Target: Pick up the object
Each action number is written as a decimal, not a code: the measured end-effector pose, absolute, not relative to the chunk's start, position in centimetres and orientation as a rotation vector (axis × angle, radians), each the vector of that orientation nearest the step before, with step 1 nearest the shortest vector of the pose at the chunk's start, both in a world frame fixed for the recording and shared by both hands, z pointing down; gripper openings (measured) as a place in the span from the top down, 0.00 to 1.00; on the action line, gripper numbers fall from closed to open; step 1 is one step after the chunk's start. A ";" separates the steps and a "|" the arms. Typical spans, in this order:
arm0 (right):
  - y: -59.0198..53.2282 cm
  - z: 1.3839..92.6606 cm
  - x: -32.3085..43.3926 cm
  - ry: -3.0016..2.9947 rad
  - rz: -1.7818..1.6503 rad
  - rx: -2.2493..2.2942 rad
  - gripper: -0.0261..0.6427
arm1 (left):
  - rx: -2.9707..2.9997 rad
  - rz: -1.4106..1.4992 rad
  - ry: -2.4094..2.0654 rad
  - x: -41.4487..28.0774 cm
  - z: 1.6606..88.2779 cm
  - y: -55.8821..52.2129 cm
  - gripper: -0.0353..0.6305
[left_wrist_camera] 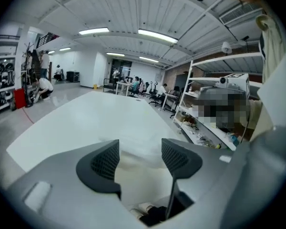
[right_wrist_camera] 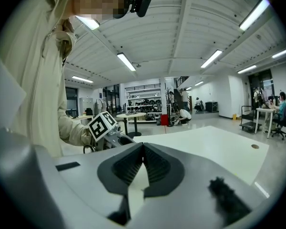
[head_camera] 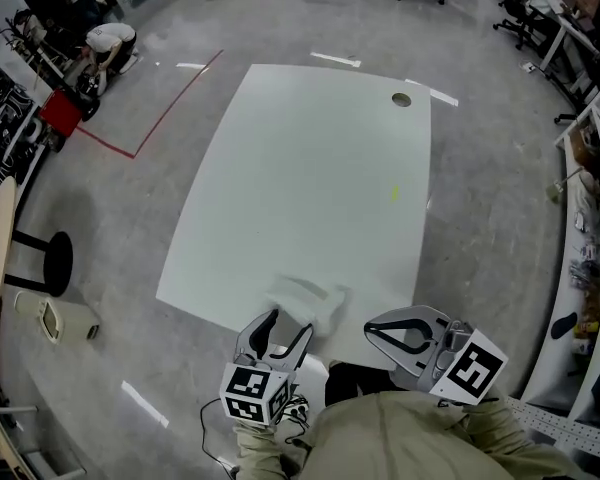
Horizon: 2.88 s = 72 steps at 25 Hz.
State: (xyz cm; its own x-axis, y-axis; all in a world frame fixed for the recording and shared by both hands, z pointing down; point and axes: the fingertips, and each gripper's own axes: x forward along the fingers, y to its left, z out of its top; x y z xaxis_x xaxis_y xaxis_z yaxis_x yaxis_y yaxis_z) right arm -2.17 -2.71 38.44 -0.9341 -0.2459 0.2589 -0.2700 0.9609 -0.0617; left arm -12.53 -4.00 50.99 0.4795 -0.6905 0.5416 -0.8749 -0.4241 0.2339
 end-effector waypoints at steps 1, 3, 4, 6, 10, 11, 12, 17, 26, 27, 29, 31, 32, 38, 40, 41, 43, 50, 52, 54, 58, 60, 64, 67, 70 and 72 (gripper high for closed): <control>-2.8 38.4 -2.3 -2.862 0.146 0.379 0.96 | 2.198 0.486 -1.292 -12.6 51.4 -3.8 0.52; -3.0 38.4 -2.6 -2.865 0.149 0.367 0.96 | 2.117 0.435 -1.282 -12.7 51.9 -3.5 0.52; -3.1 38.3 -2.8 -2.868 0.146 0.359 0.96 | 2.076 0.392 -1.279 -12.7 52.0 -3.5 0.52; -3.2 38.1 -3.1 -2.874 0.139 0.343 0.96 | 1.973 0.278 -1.273 -12.8 52.0 -3.8 0.52; -3.3 37.9 -3.5 -2.888 0.133 0.323 0.96 | 1.717 0.077 -1.252 -13.5 52.7 -4.3 0.52; -3.3 37.8 -3.6 -2.889 0.136 0.319 0.96 | 1.666 0.048 -1.246 -13.6 53.0 -4.4 0.52; -3.4 37.9 -3.7 -2.889 0.141 0.316 0.96 | 1.624 0.023 -1.239 -13.6 53.2 -4.5 0.52; -3.4 37.8 -3.7 -2.894 0.161 0.319 0.96 | 1.484 -0.044 -1.201 -12.7 54.3 -5.5 0.51; -3.4 38.0 -2.6 -2.891 0.192 0.357 0.96 | 1.368 -0.146 -1.121 -11.2 55.5 -8.2 0.49; -3.5 38.0 -2.4 -2.892 0.192 0.363 0.96 | 1.369 -0.159 -1.110 -10.9 55.4 -8.4 0.51; -3.6 37.9 -2.1 -2.895 0.189 0.372 0.96 | 1.379 -0.167 -1.098 -10.5 55.2 -8.9 0.59; -3.8 37.9 -2.0 -2.899 0.185 0.377 0.96 | 1.401 -0.150 -1.096 -10.3 54.9 -9.2 0.63; -3.8 37.9 -1.9 -2.900 0.182 0.379 0.96 | 1.412 -0.142 -1.097 -10.2 54.8 -9.3 0.66; -4.0 37.4 -1.1 -2.913 0.172 0.391 0.96 | 1.465 -0.100 -1.092 -9.8 54.4 -9.1 0.74; -4.2 37.2 -1.1 -2.917 0.168 0.393 0.96 | 1.479 -0.087 -1.094 -10.0 54.2 -8.8 0.74; -4.2 37.1 -1.2 -2.919 0.164 0.393 0.96 | 1.487 -0.088 -1.093 -10.1 54.1 -8.7 0.75; -4.4 37.1 -1.3 -2.921 0.157 0.392 0.96 | 1.505 -0.124 -1.084 -10.3 53.4 -8.8 0.75; -5.1 35.6 -0.8 -2.951 0.118 0.382 0.96 | 1.753 -0.275 -1.140 -10.7 45.4 -10.0 0.74; -5.4 34.9 -0.9 -2.965 0.094 0.377 0.96 | 1.876 -0.261 -1.206 -11.4 42.4 -10.2 0.74; -5.7 34.0 -1.1 -2.978 0.061 0.370 0.96 | 2.024 -0.218 -1.285 -11.7 39.2 -10.2 0.74; -6.2 32.4 -0.9 -3.010 0.006 0.348 0.96 | 2.252 -0.087 -1.445 -11.1 34.7 -9.3 0.74; -6.2 32.1 -0.8 -3.020 -0.008 0.332 0.96 | 2.296 -0.056 -1.498 -10.6 33.9 -8.7 0.74; -5.9 32.6 -0.6 -3.032 0.008 0.303 0.96 | 2.320 -0.036 -1.555 -9.4 34.3 -6.9 0.74; -5.1 33.8 -0.3 -3.028 0.036 0.271 0.96 | 2.328 -0.015 -1.581 -8.5 35.1 -5.3 0.74; -4.0 34.2 -0.2 -3.034 0.054 0.246 0.96 | 2.333 0.012 -1.602 -8.2 35.1 -3.7 0.74; -3.2 34.1 0.0 -3.040 0.065 0.243 0.96 | 2.340 0.023 -1.614 -8.1 34.8 -2.6 0.74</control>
